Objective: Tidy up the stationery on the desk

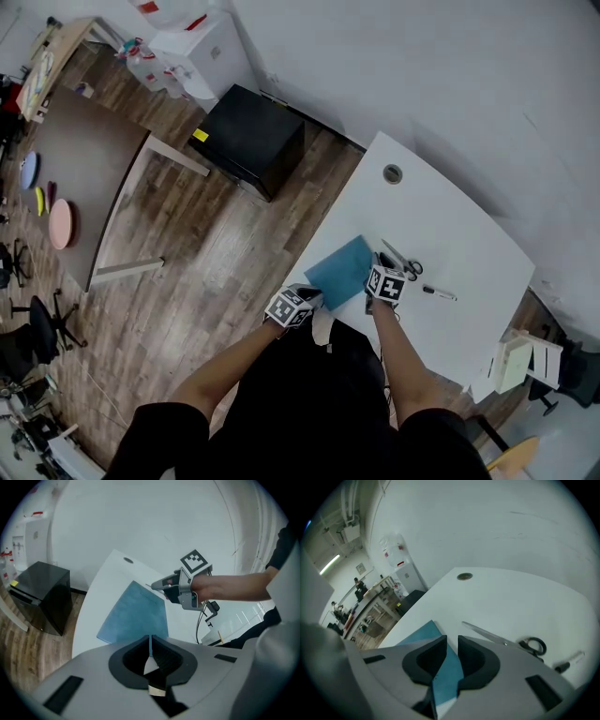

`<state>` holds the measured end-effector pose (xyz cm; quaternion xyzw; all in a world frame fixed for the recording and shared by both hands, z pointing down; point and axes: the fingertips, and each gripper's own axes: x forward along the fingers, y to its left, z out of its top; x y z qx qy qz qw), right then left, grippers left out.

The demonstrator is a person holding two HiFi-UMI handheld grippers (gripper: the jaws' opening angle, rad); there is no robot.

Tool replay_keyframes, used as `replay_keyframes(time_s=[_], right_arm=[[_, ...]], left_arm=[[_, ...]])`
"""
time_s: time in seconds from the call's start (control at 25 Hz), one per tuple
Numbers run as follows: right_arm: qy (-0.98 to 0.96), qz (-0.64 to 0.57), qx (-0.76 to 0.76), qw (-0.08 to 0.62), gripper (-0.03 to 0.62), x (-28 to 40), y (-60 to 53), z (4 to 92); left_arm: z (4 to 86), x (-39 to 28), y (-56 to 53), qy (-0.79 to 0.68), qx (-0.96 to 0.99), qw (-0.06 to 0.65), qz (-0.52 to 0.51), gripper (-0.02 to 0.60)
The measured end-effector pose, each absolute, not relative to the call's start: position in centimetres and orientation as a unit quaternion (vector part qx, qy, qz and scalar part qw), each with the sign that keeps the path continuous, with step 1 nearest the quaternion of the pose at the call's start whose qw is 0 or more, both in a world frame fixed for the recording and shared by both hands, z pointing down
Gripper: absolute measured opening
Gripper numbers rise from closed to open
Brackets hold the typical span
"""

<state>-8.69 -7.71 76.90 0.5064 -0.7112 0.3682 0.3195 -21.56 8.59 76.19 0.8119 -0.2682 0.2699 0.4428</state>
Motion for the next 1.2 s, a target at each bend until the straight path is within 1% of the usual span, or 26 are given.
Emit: replay_keyframes(time_s=[0.12,0.24,0.36,0.48,0.6,0.72,0.8,1.04,1.2], right_arm=[[-0.679,0.414,0.536,0.283,0.089,-6.5,-4.5,76.0],[-0.667,0.457,0.522,0.269,0.118,-6.1,-0.8,76.7],[-0.668,0.475,0.506,0.269,0.120,-6.8,1.4,77.6],[-0.657,0.499,0.505,0.254,0.120,-7.5,2.7,78.1],[-0.648,0.519,0.504,0.236,0.120,-8.2,3.6,78.6],[-0.638,0.523,0.517,0.228,0.120,-8.1,4.0,78.9],[-0.634,0.522,0.525,0.224,0.120,-7.9,3.9,78.9],[-0.626,0.524,0.529,0.231,0.120,-7.9,3.8,78.9],[-0.631,0.519,0.523,0.243,0.115,-9.0,3.4,78.7]], left_arm=[[75.2,-22.6,6.2,-0.279,0.820,0.422,0.269,0.028],[75.7,-24.0,3.0,-0.301,0.819,0.394,0.289,0.028],[77.0,-24.4,1.7,-0.283,0.819,0.380,0.324,0.029],[77.5,-24.3,1.3,-0.271,0.822,0.369,0.340,0.029],[77.7,-23.8,1.7,-0.258,0.823,0.371,0.344,0.034],[78.2,-23.6,2.4,-0.243,0.817,0.388,0.350,0.095],[78.6,-23.8,2.8,-0.238,0.815,0.389,0.358,0.112],[78.4,-24.3,3.9,-0.242,0.821,0.378,0.354,0.112],[78.6,-24.7,4.5,-0.252,0.818,0.384,0.346,0.112]])
